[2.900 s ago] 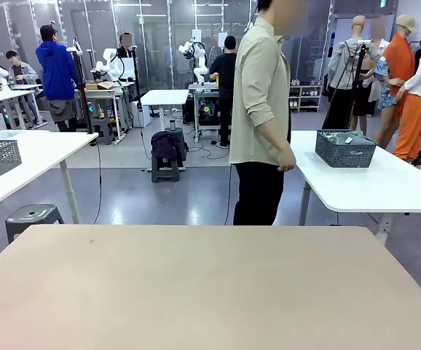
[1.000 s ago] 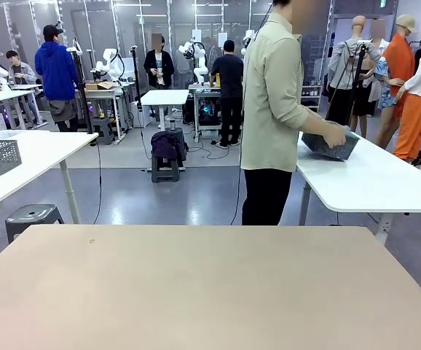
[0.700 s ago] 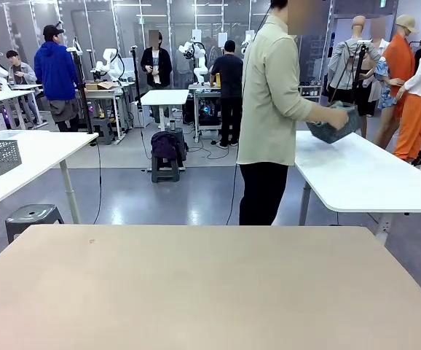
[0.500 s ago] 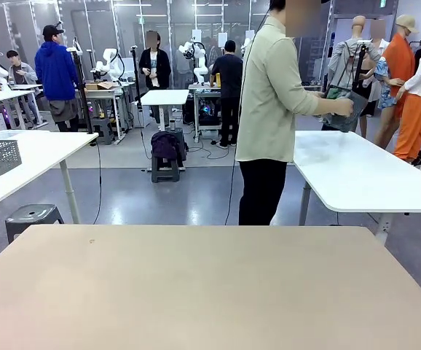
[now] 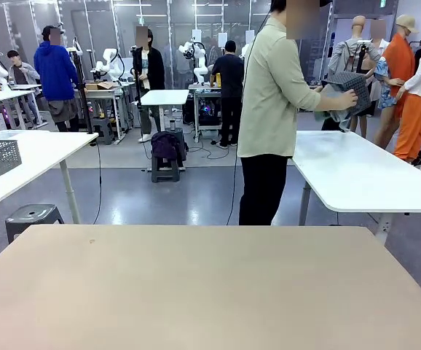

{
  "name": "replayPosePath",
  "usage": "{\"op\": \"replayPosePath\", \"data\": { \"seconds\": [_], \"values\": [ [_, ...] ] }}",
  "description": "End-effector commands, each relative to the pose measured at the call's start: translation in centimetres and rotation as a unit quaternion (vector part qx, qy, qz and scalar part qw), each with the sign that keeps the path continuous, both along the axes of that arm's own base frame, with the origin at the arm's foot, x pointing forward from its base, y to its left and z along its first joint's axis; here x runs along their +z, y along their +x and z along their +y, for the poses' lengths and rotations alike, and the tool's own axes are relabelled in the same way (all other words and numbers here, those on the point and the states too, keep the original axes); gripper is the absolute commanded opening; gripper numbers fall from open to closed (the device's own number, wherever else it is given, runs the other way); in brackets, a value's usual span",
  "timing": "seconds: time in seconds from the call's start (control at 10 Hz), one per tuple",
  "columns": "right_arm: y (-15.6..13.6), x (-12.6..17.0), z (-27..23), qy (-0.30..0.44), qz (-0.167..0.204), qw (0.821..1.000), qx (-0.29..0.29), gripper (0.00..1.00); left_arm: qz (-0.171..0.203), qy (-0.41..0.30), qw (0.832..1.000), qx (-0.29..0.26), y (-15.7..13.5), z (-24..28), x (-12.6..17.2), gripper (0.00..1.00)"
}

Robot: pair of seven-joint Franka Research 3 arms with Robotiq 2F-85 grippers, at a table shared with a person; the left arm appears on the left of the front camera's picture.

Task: Fold the towels and place them in the basket.
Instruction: When a person lays out a Towel with hook on the table, fold it in half twice.

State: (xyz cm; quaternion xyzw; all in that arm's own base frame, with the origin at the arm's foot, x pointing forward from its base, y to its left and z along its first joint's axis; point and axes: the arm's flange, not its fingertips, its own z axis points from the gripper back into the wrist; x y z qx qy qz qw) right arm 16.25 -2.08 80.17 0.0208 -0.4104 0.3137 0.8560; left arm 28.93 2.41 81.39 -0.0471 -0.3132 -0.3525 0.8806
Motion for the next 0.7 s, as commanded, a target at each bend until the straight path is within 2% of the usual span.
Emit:
{"op": "replayPosePath", "data": {
  "seconds": [0.0,0.6],
  "values": [
    [0.02,0.03,-0.03,0.002,-0.001,1.0,0.0,1.0,-0.001,0.0,1.0,0.0,-0.03,0.0,0.01,1.0],
    [0.02,0.03,-0.03,0.002,-0.001,1.0,0.0,1.0,-0.001,0.0,1.0,0.0,-0.03,0.0,0.01,1.0]
  ]
}}
